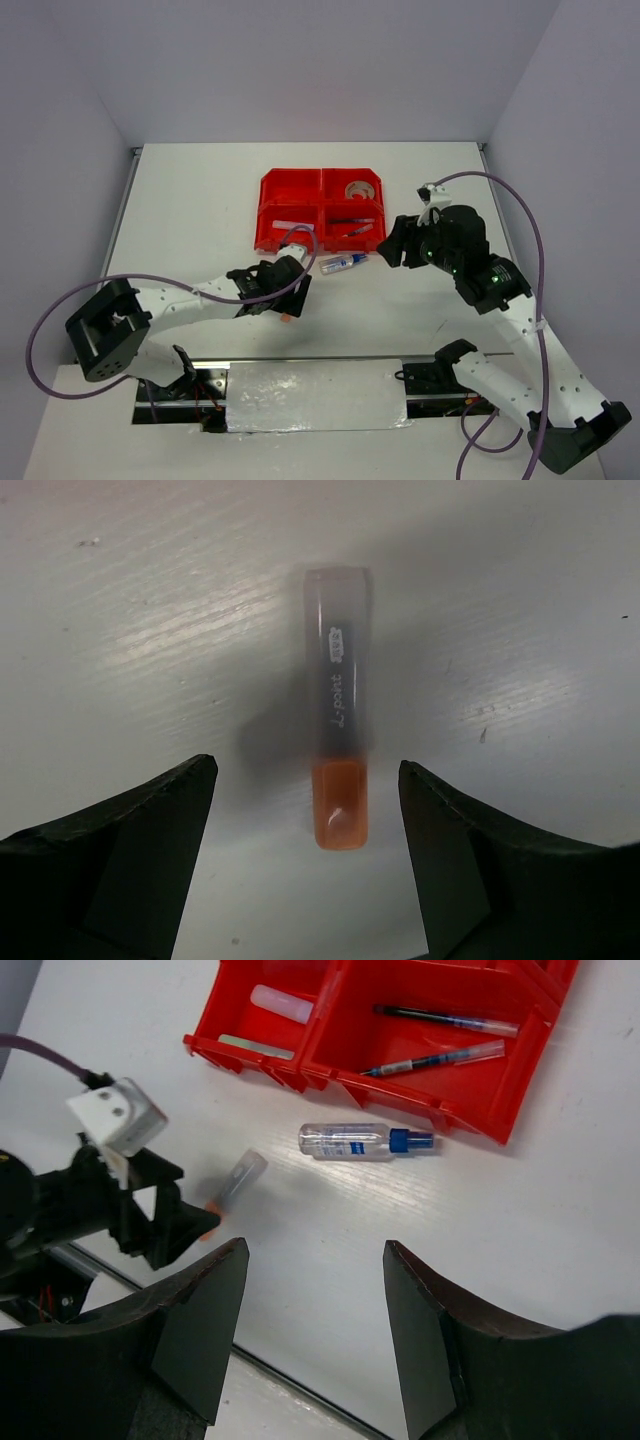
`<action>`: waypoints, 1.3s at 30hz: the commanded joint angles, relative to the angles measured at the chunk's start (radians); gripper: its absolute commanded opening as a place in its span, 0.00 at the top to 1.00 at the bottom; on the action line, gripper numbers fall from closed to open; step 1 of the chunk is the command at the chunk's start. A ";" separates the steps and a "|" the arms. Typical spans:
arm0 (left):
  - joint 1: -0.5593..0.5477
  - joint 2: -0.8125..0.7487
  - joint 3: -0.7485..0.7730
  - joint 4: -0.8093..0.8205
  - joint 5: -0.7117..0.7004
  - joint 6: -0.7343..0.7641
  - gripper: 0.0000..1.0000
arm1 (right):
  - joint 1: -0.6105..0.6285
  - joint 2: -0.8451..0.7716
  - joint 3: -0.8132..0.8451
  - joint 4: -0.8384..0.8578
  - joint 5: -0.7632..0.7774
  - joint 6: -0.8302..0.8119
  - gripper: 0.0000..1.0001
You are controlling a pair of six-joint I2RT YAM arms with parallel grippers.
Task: Sort the stationery into containers
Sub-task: Pick up the stationery from the center of the board, then place the stationery in the storage box.
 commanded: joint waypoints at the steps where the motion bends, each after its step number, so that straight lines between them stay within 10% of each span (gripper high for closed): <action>1: 0.000 0.058 0.003 0.135 0.035 -0.017 0.14 | 0.007 -0.015 -0.010 -0.002 -0.058 0.009 0.36; 13: -0.043 0.180 -0.034 0.146 0.023 -0.057 0.38 | 0.012 -0.023 0.016 -0.016 -0.104 -0.004 0.35; 17: -0.098 0.128 -0.034 0.062 -0.026 -0.071 0.72 | 0.012 -0.030 0.030 -0.015 -0.115 -0.001 0.35; 23: -0.149 -0.049 0.000 -0.023 -0.060 -0.016 0.98 | 0.012 -0.038 0.048 -0.019 -0.122 -0.004 0.35; 34: -0.106 -0.224 0.225 -0.110 -0.265 0.467 1.00 | 0.012 -0.060 0.077 -0.029 -0.132 0.001 0.35; 39: 0.160 -0.261 0.189 0.171 0.100 0.938 1.00 | 0.012 -0.081 0.096 -0.033 -0.147 0.015 0.35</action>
